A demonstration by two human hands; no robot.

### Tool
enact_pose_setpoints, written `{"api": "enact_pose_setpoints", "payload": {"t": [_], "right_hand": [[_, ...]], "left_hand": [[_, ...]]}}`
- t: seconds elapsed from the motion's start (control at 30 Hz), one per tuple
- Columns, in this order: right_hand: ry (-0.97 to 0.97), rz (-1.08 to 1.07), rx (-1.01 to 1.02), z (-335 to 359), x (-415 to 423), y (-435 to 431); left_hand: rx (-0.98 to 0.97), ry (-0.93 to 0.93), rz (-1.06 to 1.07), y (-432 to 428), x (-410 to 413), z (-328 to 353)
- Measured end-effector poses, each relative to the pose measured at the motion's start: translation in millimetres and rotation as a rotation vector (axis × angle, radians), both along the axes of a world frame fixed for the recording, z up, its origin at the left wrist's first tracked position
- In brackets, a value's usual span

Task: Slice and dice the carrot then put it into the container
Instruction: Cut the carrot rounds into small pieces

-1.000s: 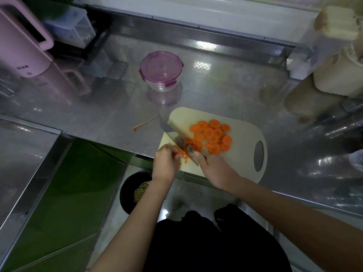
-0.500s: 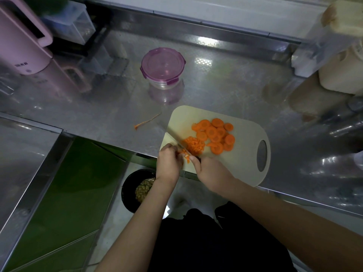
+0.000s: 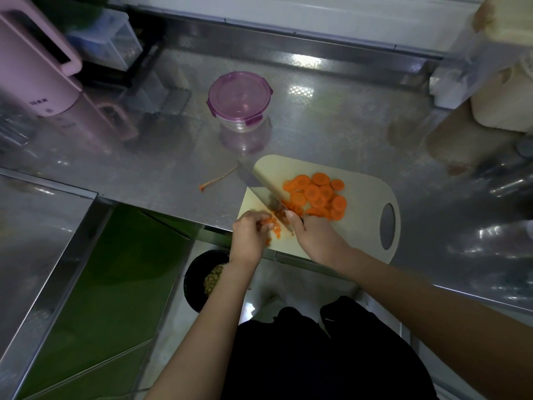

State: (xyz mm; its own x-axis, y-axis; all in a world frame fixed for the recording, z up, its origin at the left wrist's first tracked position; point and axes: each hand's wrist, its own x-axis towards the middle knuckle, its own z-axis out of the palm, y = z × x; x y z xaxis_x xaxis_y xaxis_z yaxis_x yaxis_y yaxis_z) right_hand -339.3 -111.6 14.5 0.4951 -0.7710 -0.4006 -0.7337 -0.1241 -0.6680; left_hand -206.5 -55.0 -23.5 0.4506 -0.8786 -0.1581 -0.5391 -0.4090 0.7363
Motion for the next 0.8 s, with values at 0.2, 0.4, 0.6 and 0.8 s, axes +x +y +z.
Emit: {"api": "enact_pose_setpoints", "payload": {"t": [0.2,0.4,0.6,0.8], "right_hand": [[-0.062,-0.047,0.03,6,-6,3],[-0.063,-0.047,0.031,11,-11,4],[-0.09,-0.032,0.016,7,-13,9],[-0.035,-0.043,0.074,13,-14,10]], "left_hand": [[-0.03,-0.057,-0.112,3,0,4],[0.011,-0.197,-0.111,26,3,1],[0.057,-0.177,-0.05,34,9,-10],[0.004,-0.086,-0.01,28,9,-10]]}}
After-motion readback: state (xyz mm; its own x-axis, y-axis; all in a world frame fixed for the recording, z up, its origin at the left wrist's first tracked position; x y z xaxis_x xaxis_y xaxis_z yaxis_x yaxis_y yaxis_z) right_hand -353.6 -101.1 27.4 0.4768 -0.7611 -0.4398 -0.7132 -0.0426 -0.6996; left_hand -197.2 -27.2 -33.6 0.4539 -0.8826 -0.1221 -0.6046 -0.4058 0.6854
